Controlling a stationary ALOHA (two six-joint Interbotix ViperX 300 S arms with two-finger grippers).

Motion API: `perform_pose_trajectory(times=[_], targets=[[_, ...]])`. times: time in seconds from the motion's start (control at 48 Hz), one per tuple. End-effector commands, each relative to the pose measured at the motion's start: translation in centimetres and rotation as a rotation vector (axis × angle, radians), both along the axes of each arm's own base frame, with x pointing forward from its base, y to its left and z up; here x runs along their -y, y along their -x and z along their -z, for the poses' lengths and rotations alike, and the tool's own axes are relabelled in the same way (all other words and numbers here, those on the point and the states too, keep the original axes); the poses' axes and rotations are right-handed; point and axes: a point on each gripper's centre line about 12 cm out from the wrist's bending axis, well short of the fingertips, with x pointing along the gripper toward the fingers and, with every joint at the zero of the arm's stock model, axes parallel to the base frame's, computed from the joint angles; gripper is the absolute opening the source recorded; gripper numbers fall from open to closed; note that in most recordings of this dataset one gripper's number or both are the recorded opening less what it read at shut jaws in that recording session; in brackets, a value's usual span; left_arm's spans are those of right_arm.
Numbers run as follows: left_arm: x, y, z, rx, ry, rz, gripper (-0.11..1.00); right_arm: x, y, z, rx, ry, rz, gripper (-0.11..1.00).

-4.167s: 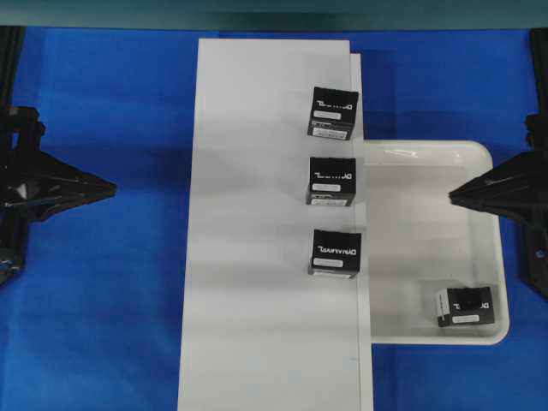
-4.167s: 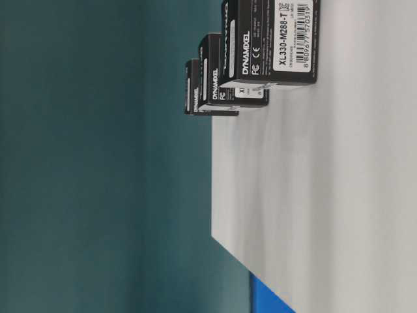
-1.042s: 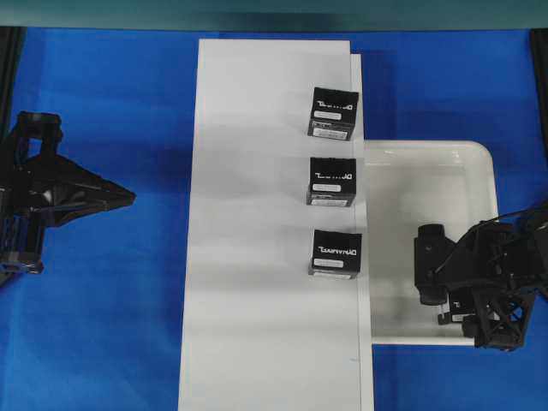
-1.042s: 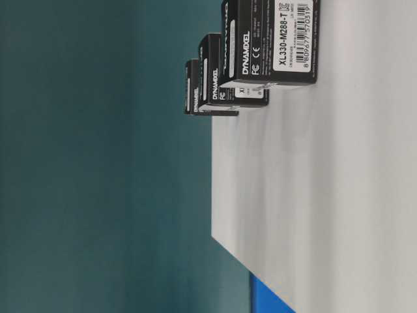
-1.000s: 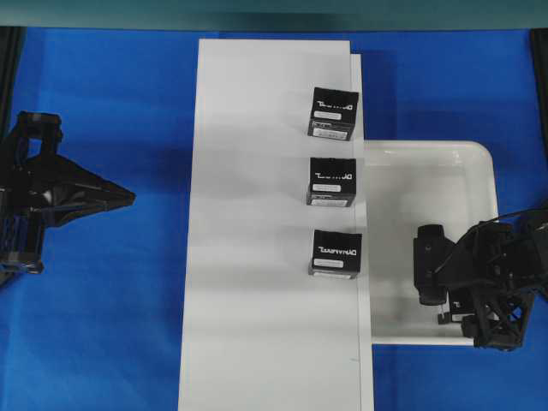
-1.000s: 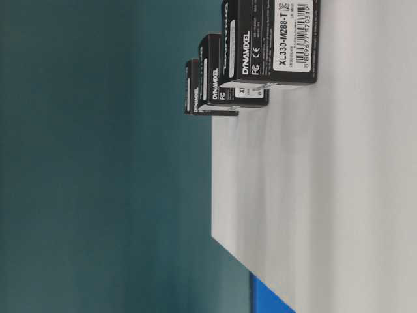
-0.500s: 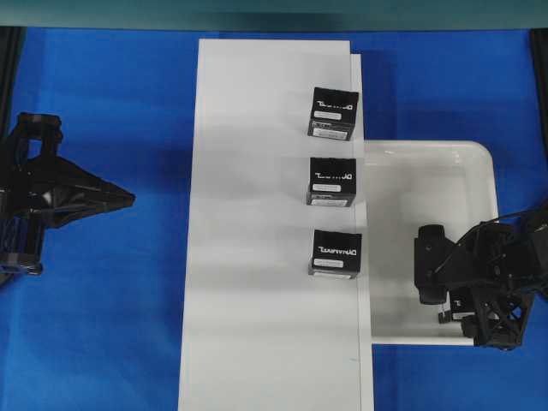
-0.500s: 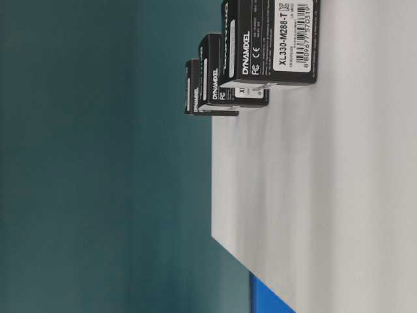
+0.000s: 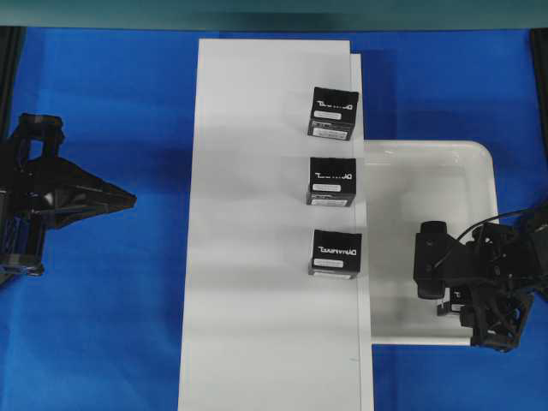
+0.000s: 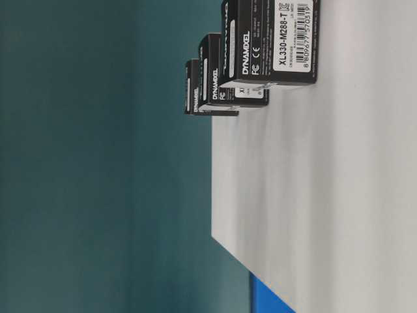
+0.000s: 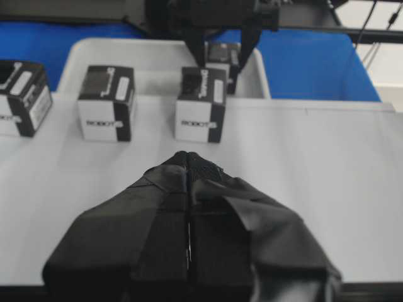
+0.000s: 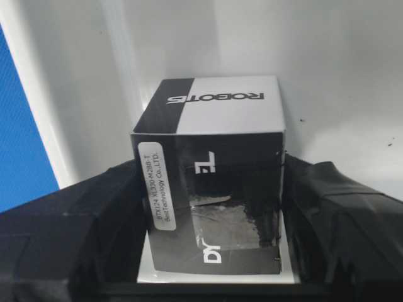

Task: Place the box from the white plastic tray onto the white base.
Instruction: 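Close the right gripper on the box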

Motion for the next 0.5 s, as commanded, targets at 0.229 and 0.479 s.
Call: perform_pose_trajectory(times=[0.229,0.479], targets=[[0.1,-0.3,-1.1,0.031,-0.001,0.003,-0.07,-0.3,-0.7,-2.6,0.040,-0.037,0.057,0.61],[0.2,-0.2,-1.2,0.034,-0.001,0.008,-0.07,-0.7,-1.2,-9.6,0.061,-0.072,0.069,0.61]])
